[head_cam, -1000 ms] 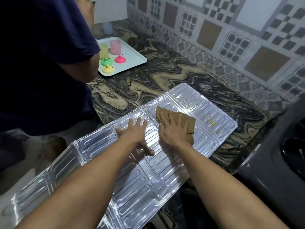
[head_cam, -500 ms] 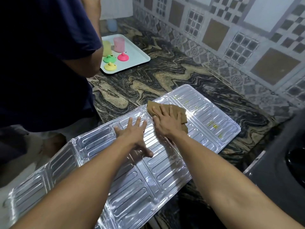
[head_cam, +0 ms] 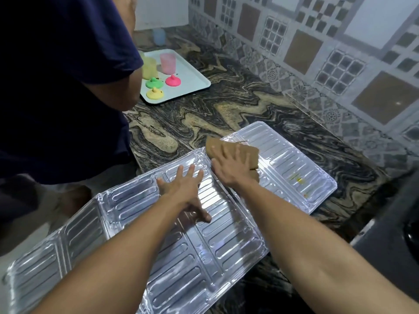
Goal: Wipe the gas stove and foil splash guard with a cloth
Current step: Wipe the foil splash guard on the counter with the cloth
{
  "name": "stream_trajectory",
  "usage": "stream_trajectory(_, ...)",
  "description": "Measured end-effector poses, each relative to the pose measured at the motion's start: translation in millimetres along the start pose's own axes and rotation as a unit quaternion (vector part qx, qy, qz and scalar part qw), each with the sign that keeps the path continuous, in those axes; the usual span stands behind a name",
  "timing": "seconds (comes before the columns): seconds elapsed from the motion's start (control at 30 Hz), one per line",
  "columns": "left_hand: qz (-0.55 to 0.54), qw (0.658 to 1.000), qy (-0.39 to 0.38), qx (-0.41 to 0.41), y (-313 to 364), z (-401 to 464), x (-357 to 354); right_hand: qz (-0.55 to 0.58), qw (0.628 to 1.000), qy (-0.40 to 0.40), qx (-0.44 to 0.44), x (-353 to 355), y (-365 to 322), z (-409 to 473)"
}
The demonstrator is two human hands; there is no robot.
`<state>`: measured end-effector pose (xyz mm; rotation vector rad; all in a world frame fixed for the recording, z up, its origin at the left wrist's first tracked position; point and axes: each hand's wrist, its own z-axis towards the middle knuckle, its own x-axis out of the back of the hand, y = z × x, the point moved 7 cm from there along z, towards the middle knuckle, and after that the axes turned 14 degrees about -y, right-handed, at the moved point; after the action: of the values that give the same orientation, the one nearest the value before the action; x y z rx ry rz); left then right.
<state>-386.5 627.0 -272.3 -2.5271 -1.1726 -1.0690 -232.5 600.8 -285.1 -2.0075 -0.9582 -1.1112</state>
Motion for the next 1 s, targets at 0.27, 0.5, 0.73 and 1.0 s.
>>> stream_trajectory(0.27, 0.014, 1.000, -0.004, 0.008, -0.6, -0.4, -0.9, 0.026, 0.999, 0.028, -0.024, 17.0, 26.9, 8.7)
stream_trajectory(0.5, 0.006, 1.000, 0.004, 0.009, -0.6, 1.3, -3.5, 0.084, 0.989, 0.031, -0.114, 35.7, 78.8, 27.6)
stream_trajectory(0.73, -0.010, 1.000, 0.021, 0.006, -4.8, 5.2, -5.2, 0.128, 0.973, 0.018, -0.191, 50.2, 120.6, 40.2)
stream_trajectory(1.0, -0.017, 0.999, 0.031, -0.006, -2.8, 7.6, -3.4, 0.257, 0.896, 0.163, -0.322, 88.1, 161.5, -16.7)
